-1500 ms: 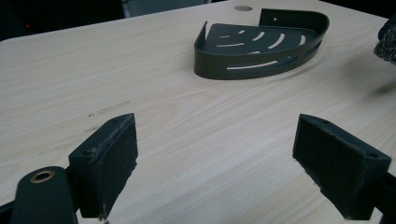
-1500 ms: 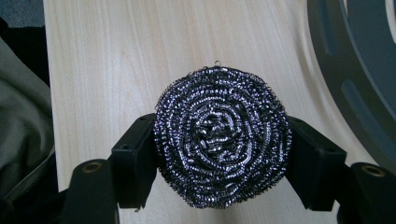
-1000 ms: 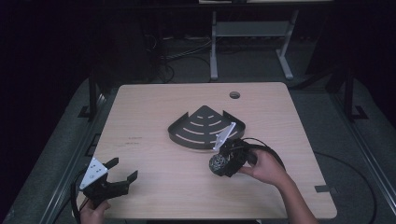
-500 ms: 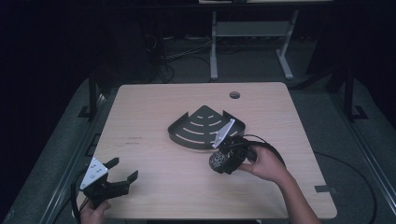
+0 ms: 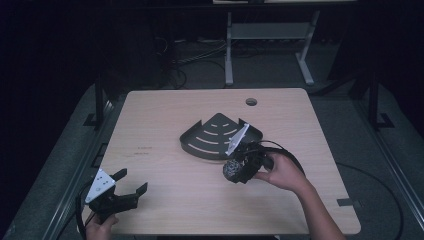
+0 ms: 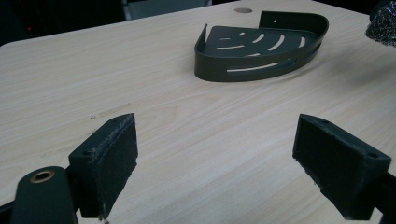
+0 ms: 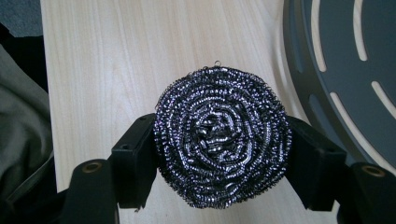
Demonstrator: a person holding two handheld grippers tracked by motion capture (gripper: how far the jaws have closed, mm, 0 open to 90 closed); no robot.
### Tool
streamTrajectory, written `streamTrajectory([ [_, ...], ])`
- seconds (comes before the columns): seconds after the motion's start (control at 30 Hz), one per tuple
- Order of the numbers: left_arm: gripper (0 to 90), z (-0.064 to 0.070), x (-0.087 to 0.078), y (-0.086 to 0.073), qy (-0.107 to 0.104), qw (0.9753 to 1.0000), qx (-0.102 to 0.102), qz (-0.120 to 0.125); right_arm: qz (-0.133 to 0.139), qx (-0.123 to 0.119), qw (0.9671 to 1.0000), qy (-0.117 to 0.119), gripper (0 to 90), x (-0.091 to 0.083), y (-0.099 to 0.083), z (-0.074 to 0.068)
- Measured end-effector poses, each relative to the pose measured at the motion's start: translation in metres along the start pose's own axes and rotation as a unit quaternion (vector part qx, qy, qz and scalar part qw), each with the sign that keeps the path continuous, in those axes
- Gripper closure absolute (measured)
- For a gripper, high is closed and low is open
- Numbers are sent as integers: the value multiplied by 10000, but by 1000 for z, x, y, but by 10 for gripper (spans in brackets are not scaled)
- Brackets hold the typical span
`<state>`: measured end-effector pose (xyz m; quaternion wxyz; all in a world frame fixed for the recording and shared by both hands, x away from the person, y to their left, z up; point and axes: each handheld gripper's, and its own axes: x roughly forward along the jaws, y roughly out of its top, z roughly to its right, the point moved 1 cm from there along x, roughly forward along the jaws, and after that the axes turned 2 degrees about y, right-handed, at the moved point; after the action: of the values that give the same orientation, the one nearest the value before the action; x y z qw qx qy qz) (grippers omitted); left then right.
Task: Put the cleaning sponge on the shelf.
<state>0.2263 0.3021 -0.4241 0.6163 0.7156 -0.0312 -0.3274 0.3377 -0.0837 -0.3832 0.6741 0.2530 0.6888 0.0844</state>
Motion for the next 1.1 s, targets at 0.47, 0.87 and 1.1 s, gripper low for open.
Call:
streamTrajectory([
  [0.47,132,0,0,0,-7,10000,6,-1,-36,67,9999,76,321,1,2,7],
  [0.87,132,0,0,0,-5,10000,7,2,-87,25,9999,59,321,-2,9,11],
  [1.1,132,0,-1,1,-9,10000,22,4,-147,27,9999,69,321,-1,15,16],
])
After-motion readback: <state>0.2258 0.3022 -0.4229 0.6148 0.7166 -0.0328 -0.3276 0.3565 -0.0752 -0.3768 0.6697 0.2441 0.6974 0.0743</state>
